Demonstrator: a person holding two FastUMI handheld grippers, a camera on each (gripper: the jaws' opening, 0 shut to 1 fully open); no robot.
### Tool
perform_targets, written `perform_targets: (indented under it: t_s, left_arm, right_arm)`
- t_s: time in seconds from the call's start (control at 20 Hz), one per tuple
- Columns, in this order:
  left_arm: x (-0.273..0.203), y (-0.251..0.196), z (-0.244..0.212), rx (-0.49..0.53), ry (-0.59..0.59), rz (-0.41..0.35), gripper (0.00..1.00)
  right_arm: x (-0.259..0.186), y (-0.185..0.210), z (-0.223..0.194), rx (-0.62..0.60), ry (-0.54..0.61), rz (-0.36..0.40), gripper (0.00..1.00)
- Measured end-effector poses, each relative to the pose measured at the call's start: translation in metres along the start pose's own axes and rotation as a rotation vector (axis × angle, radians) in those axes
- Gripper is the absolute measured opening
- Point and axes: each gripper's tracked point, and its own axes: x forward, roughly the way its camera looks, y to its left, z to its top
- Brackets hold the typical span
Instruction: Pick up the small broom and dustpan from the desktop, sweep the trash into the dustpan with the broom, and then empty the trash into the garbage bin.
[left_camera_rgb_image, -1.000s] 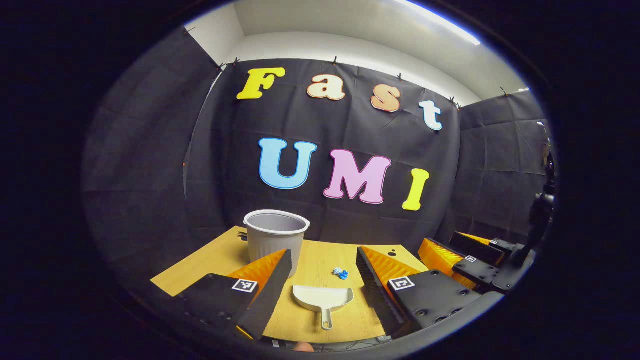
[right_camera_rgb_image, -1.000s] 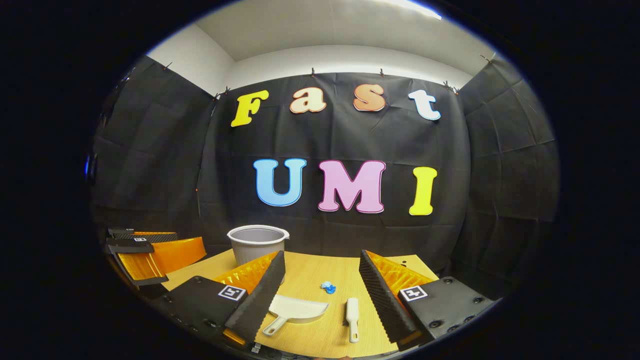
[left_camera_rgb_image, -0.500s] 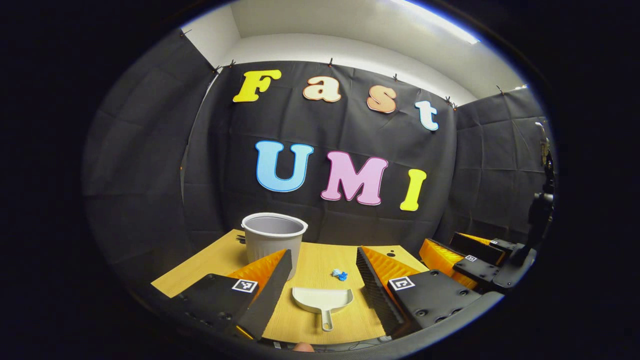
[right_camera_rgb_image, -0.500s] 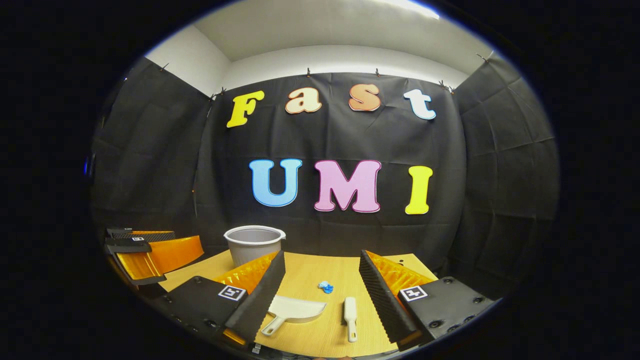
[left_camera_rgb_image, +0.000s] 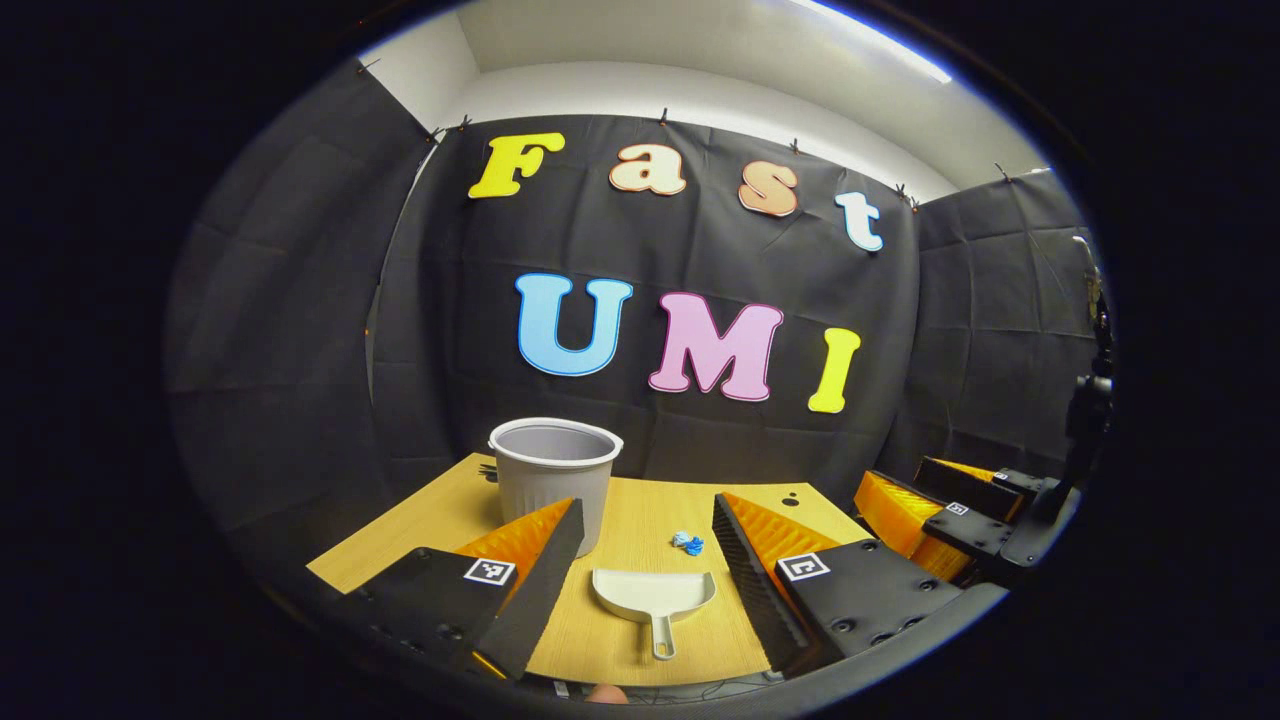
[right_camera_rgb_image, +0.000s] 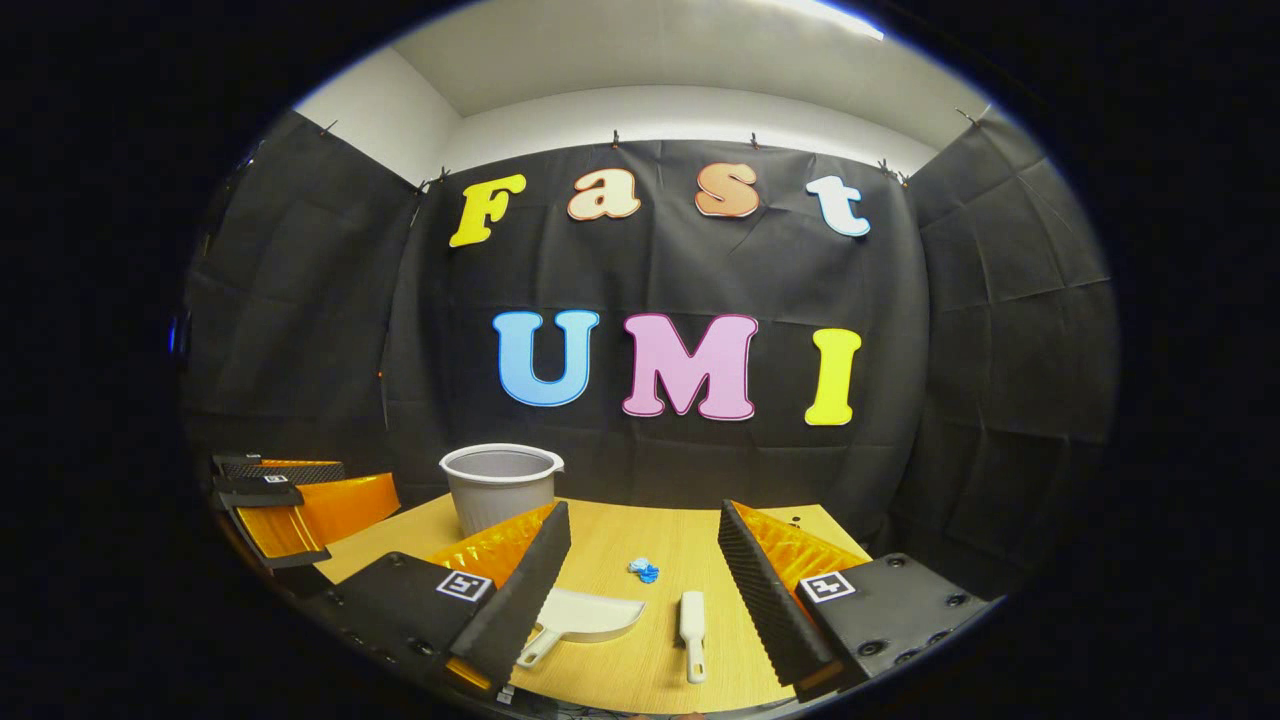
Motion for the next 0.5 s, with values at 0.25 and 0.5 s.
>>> perform_targets:
  t_s: [0.25,0.5]
  left_arm:
    - [0.014,-0.007,-0.014,0.004,0.041,-0.007,0.78]
    - [0.039,-0.016,-0.012,0.029,0.048,-0.007,0.78]
  right_arm:
    - [0.011,-0.009,-0.008,0.000,0.029,-0.004,0.92]
    - [0.034,-0.021,-0.006,0.019,0.043,0.007,0.92]
